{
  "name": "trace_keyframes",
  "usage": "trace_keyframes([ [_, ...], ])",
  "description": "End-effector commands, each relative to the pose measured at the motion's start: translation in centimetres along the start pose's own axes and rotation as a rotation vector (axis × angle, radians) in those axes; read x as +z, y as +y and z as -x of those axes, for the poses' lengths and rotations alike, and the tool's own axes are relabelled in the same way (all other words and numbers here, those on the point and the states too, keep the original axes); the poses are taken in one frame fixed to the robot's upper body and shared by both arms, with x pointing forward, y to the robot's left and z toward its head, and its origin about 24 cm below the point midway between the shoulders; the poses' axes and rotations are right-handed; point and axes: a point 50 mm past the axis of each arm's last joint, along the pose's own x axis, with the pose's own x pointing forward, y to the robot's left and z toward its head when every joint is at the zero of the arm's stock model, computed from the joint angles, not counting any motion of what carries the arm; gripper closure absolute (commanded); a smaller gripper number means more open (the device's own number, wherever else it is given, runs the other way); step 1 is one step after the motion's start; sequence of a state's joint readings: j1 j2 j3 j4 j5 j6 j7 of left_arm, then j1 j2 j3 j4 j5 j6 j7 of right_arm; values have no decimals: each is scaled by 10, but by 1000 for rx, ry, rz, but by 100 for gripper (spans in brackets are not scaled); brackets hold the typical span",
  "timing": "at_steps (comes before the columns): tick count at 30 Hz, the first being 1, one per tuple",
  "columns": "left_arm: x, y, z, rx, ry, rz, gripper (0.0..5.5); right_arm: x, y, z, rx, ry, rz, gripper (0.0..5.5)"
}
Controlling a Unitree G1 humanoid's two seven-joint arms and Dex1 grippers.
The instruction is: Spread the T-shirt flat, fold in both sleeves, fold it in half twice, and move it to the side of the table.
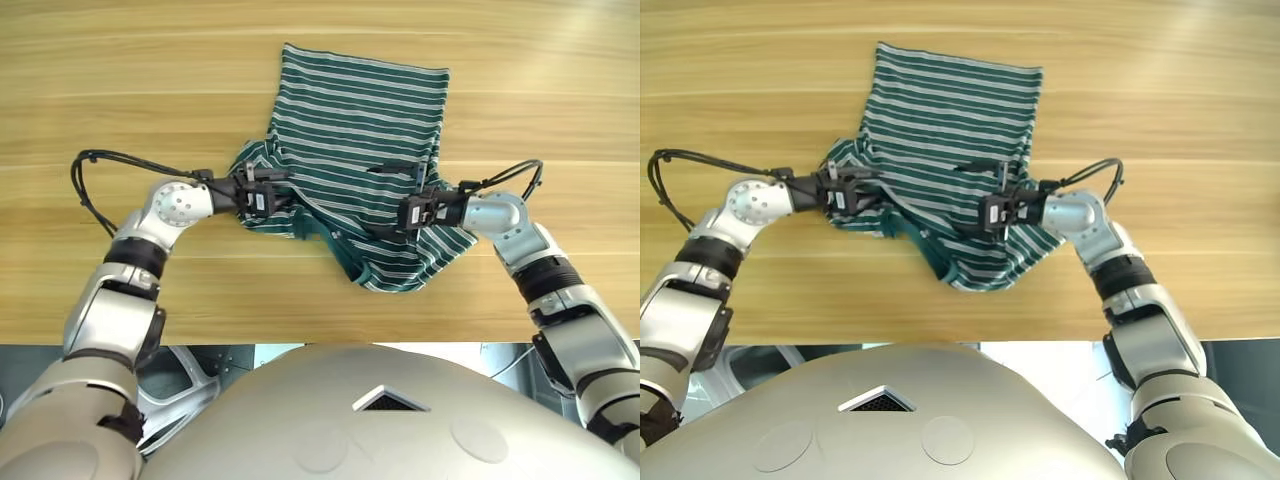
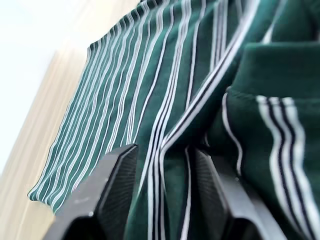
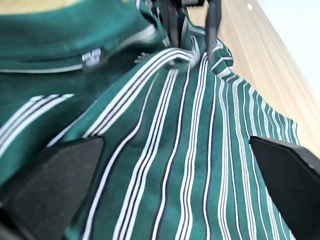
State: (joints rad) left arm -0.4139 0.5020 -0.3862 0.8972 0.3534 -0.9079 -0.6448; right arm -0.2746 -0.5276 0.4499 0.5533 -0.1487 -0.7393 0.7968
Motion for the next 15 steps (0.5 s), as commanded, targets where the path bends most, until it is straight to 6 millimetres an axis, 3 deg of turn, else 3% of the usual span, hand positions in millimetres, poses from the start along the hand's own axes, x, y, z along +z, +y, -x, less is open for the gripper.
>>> trace_keyframes([
  [1, 2, -20, -4, -46, -45, 49, 349, -4, 10, 0, 59, 37, -11, 10],
  [8, -2, -46, 45, -178, -42, 82, 349, -7, 12, 3, 75, 48, -19, 10],
  [12, -12, -32, 68, -132, 59, 67, 349, -8, 13, 3, 77, 52, -24, 10],
  [15, -17, -26, 73, -80, 106, 48, 349, -8, 13, 2, 76, 48, -25, 10],
])
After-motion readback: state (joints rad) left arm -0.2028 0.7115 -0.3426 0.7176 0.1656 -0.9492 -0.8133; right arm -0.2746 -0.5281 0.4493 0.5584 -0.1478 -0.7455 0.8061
